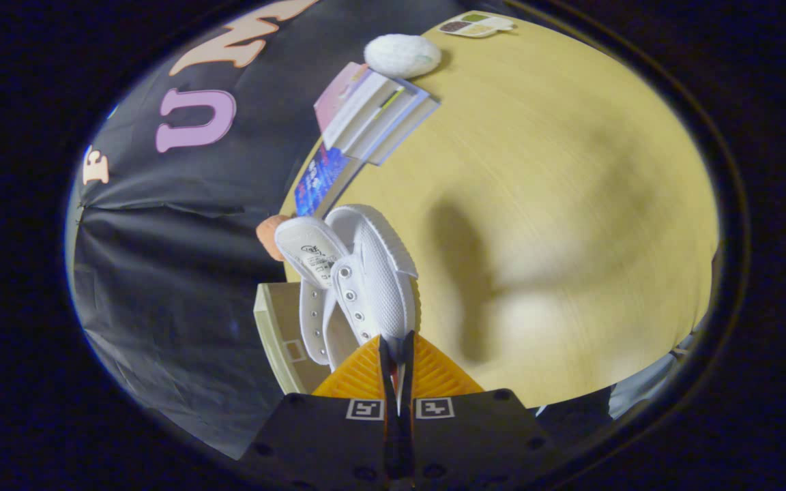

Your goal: Open the storage box then place both shoes into the box .Put the left shoe in first, then the right shoe, with the right side of both shoes facing outward in a uniform manner.

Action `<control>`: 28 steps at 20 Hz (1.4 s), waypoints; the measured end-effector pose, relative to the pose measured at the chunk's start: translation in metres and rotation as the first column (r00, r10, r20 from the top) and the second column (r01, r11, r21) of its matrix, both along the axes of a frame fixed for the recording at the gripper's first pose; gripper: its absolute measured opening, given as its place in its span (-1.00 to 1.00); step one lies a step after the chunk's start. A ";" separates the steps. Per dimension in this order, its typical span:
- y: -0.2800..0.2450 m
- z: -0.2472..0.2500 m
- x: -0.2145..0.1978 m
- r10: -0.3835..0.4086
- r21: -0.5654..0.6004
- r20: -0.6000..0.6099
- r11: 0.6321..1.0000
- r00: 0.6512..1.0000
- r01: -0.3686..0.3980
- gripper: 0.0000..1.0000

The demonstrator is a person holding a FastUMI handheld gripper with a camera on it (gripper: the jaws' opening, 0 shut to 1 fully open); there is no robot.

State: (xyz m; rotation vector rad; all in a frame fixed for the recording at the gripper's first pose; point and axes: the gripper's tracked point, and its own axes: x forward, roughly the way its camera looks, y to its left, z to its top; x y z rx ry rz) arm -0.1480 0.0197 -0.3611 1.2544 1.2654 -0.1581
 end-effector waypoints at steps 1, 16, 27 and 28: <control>0.007 0.011 0.012 0.005 0.008 0.024 1.000 1.000 -0.005 -0.95; 0.221 0.058 0.107 0.261 0.066 0.152 0.959 0.953 -0.274 -0.95; 0.230 0.018 0.087 0.276 -0.090 -0.003 0.957 0.961 -0.275 -0.92; 0.232 0.019 0.090 0.260 -0.089 -0.001 0.962 0.966 -0.259 -0.91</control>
